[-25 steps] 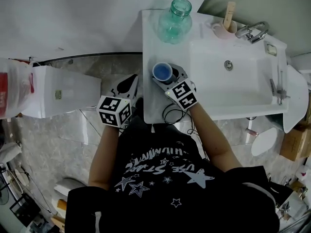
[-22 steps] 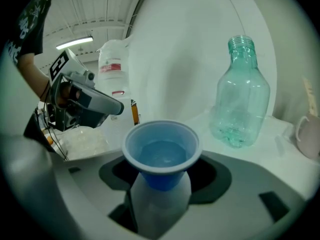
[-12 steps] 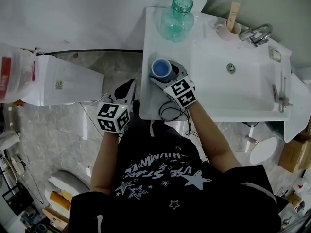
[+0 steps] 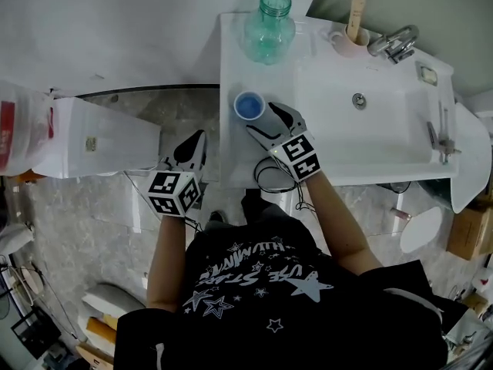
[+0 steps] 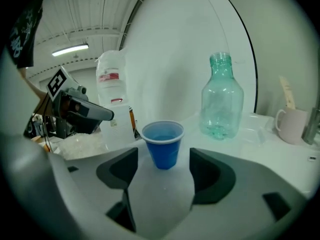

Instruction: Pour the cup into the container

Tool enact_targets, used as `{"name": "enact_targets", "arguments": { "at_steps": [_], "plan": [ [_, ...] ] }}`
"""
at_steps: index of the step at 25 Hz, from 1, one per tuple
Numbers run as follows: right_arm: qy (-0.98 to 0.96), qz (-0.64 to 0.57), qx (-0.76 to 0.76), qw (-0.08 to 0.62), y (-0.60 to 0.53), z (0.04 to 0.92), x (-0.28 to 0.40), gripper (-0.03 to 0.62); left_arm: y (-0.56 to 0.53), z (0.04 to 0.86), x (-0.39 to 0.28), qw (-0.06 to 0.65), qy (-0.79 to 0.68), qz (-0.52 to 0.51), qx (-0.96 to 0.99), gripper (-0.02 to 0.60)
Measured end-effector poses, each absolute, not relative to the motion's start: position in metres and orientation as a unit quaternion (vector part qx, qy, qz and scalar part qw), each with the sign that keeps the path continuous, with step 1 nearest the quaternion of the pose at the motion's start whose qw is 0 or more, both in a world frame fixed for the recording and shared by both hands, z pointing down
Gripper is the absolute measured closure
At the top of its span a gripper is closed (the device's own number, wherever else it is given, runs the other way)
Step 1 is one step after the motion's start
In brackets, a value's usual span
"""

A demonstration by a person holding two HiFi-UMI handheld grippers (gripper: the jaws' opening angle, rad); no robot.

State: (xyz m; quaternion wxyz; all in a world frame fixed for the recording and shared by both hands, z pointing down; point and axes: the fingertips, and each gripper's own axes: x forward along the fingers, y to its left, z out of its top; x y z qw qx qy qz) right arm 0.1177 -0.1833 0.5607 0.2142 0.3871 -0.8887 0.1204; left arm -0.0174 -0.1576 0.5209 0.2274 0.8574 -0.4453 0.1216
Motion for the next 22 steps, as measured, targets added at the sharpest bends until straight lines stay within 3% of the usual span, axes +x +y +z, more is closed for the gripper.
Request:
{"name": "enact_targets", "arguments": {
  "at_steps": [4,7,11,13,22],
  "plan": [
    [-0.876,0.117,0.420,0.207,-0.172,0.549,0.123,0.350,-0.149,0.517,-0.023,0.226,-0.429,0.115,0.867,0.569],
    [-0.861,0.100,0.454,0.204,-0.160,0.536,0.126,0.464,-0.138,0.510,-0.027,0.223,-0.411,0.110,0.877,0.569],
    [-0.844,0.077,0.493,0.197,-0.140,0.515,0.124,0.559,-0.123,0.497,-0.036,0.212,-0.391,0.103,0.890,0.569],
    [-0.836,0.068,0.511,0.189,-0.129,0.504,0.123,0.586,-0.115,0.492,-0.040,0.208,-0.382,0.098,0.895,0.569],
    [-0.792,0.046,0.580,0.186,-0.068,0.474,0.118,0.589,-0.061,0.478,-0.052,0.192,-0.339,0.084,0.917,0.569]
  ]
}}
